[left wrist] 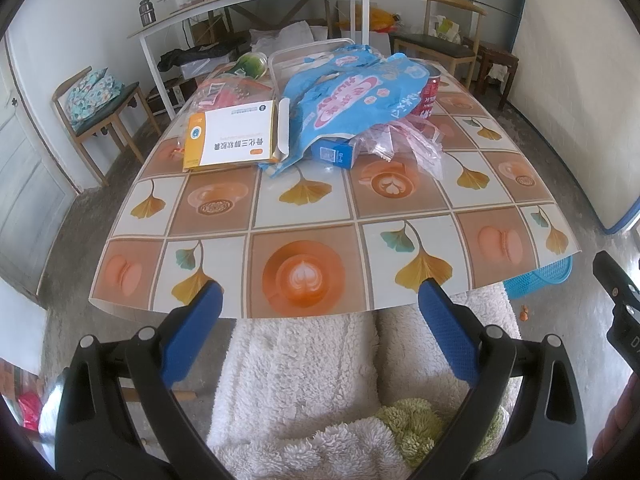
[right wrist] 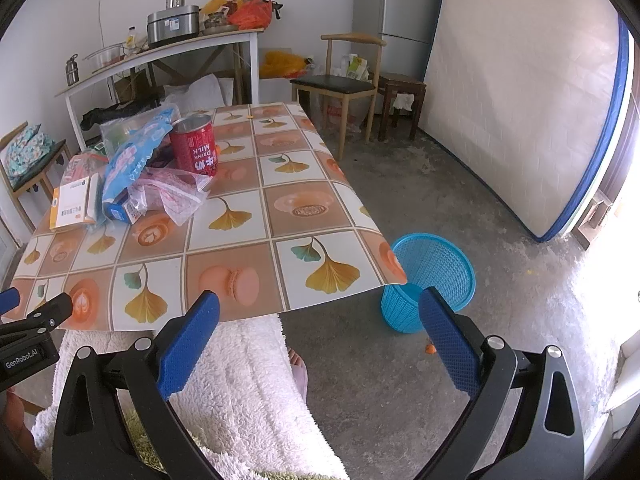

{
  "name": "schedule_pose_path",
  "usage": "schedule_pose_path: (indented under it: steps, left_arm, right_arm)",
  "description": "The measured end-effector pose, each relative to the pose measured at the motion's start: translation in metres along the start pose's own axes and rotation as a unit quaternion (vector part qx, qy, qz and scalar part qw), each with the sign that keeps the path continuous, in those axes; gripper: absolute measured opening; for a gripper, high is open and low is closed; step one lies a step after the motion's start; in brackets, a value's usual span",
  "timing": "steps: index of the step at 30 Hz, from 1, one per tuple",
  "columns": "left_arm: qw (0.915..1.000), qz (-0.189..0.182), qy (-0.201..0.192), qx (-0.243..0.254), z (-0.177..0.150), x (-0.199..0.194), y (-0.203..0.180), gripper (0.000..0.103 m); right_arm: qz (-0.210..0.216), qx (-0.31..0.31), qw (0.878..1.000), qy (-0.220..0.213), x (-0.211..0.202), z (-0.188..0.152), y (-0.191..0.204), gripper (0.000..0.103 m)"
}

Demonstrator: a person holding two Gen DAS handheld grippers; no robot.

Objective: Collect trash

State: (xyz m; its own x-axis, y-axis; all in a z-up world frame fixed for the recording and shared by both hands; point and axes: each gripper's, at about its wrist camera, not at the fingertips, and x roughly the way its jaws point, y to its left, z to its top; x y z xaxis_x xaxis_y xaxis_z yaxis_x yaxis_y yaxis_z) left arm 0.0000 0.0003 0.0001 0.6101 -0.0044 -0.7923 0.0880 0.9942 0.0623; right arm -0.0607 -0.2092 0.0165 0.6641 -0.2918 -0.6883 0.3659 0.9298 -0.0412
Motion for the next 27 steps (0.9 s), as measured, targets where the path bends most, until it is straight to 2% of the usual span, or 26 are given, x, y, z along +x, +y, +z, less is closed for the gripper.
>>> schedule_pose_path:
  steps: [27]
  left_arm:
    - [1.0, -0.001, 0.001, -0.001, 0.0, 0.0002, 0.0002, 0.094]
  right_arm:
    - [0.0, 0.0, 1.0, -0.001, -0.0001, -0.0002, -0.0028, 0.097]
